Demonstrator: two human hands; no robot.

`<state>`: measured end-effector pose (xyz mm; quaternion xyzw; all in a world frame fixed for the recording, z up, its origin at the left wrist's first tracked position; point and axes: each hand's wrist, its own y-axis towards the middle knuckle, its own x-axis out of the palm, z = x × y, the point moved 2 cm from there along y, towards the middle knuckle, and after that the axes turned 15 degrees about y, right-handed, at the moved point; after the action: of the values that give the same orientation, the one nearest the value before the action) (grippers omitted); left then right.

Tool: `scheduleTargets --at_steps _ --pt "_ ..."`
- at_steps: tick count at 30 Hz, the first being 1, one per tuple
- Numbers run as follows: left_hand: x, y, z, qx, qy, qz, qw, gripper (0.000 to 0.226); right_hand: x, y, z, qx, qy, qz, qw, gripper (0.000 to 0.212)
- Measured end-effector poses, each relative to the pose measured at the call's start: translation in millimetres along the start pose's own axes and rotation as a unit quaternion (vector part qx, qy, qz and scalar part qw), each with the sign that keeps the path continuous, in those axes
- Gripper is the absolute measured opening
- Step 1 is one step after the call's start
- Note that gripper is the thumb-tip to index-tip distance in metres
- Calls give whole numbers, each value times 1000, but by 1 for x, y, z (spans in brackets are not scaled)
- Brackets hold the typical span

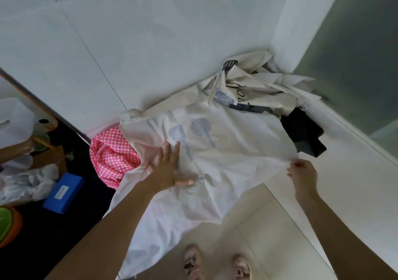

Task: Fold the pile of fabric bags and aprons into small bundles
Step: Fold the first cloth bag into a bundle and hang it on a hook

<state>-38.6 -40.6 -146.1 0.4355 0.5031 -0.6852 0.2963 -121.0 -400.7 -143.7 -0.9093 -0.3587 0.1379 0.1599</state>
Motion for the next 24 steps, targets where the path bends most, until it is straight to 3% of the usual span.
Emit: scheduleTargets --at_steps 3,5,8,11,14,16,19,21,22,23,24 --pt "14 9 -2 -20 25 -2 999 159 -14 23 22 45 -35 -47 997 50" --pt "22 13 -5 -34 59 -12 998 152 -13 41 22 38 -49 -87 994 59" --pt "26 12 -10 -59 41 -11 997 148 -12 60 20 75 -90 -189 975 44" --pt "21 3 -4 -106 49 -12 993 143 -24 58 28 83 -201 -261 940 33" --pt "15 -9 14 -186 74 -17 980 128 -33 48 45 87 -219 -269 934 34" --pt "6 -20 37 -228 71 24 971 114 -32 38 48 86 -204 -259 940 33" --pt "5 -46 80 -176 -14 240 955 64 -28 29 47 63 -120 -284 949 54" --pt "18 -71 113 -143 -101 326 929 20 -27 16 35 45 -69 -303 949 43" --pt "27 -83 129 -154 -159 315 923 8 -29 8 27 45 -56 -304 950 28" --pt "39 -92 143 -193 -233 264 916 24 -33 -2 16 54 -49 -312 947 14" --pt "54 -96 152 -240 -323 182 897 37 -33 -9 8 67 -51 -321 943 14"
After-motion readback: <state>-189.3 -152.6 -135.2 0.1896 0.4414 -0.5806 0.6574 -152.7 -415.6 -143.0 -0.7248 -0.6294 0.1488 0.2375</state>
